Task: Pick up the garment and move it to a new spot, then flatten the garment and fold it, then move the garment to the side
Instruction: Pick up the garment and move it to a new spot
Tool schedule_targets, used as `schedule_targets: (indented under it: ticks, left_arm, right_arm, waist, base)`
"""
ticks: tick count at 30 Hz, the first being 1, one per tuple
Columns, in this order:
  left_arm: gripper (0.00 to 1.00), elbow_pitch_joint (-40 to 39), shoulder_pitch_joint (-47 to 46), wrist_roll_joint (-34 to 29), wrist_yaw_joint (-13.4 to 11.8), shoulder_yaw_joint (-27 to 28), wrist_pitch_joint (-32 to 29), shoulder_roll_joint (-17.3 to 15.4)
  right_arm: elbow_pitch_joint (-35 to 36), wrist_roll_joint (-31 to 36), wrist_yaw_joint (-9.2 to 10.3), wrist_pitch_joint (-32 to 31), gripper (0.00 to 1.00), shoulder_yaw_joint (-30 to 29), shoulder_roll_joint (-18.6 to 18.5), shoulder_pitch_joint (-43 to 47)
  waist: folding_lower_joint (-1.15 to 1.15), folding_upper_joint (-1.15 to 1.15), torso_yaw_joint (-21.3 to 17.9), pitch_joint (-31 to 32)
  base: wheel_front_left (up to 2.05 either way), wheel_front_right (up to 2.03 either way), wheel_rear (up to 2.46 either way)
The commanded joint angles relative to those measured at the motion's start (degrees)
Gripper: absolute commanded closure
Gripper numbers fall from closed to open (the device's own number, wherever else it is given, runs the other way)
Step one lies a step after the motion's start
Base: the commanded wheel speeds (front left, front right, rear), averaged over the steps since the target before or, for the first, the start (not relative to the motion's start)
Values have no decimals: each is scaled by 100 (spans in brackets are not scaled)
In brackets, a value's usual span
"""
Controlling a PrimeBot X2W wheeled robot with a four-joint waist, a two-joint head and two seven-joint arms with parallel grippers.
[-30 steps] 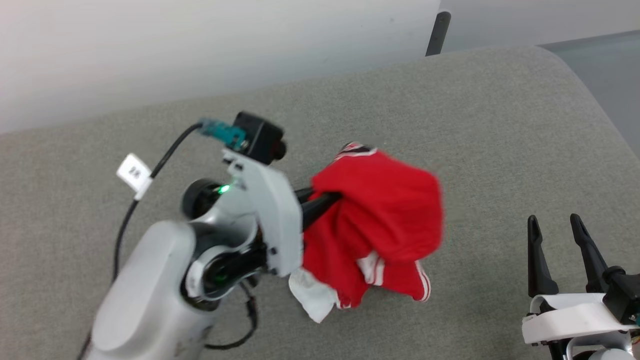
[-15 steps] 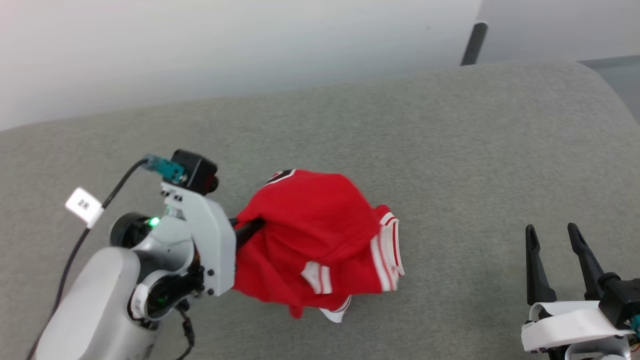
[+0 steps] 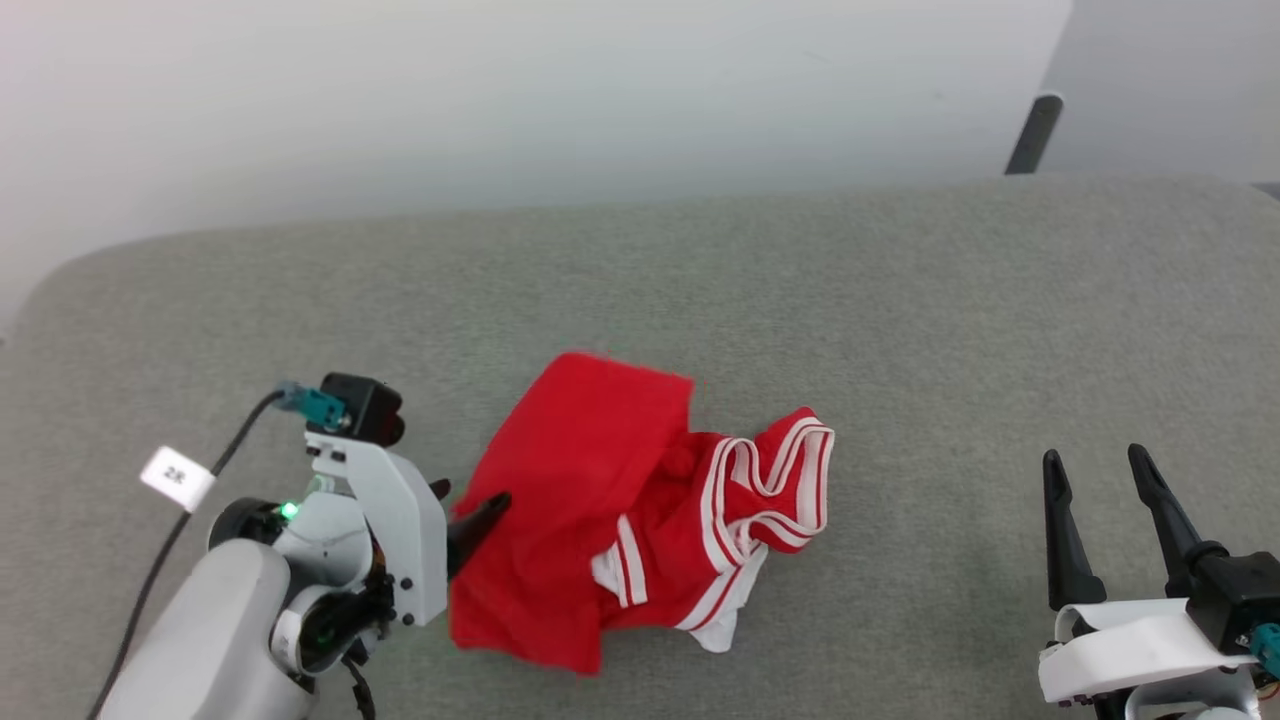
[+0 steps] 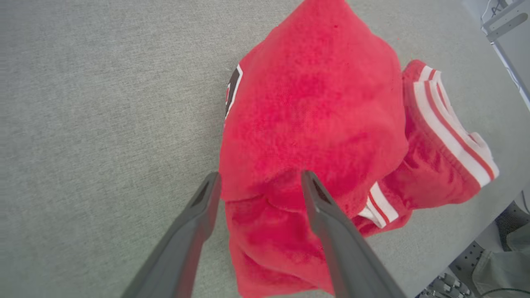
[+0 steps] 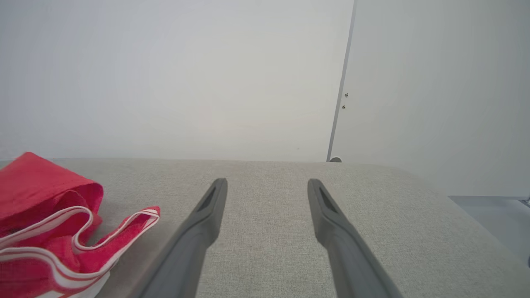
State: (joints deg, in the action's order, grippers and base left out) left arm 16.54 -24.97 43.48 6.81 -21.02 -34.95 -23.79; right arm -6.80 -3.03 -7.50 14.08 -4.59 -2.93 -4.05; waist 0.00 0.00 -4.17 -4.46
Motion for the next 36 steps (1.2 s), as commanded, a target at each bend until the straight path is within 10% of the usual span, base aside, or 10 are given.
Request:
schedule_targets:
  ticks: [1, 13, 36]
  left_arm:
    - [0, 47, -22, -67, 26, -45, 65, -36]
    - [0, -187, 63, -472, -13, -67, 914, -257]
    - [0, -299, 1495, -1374, -357, 386, 4581, -228]
  right_arm:
    - [48, 1, 2, -28, 0, -7, 7, 85]
    - [309, -53, 2, -95, 0, -125, 8, 286]
    - [40, -148, 2, 107, 0, -526, -3, 858]
  waist:
    - [0, 0, 127, 110]
    - [0, 0, 622, 509]
    - [0, 0, 1267, 1029]
  base:
    - [0, 0, 0]
    - [0, 0, 0]
    - [0, 0, 0]
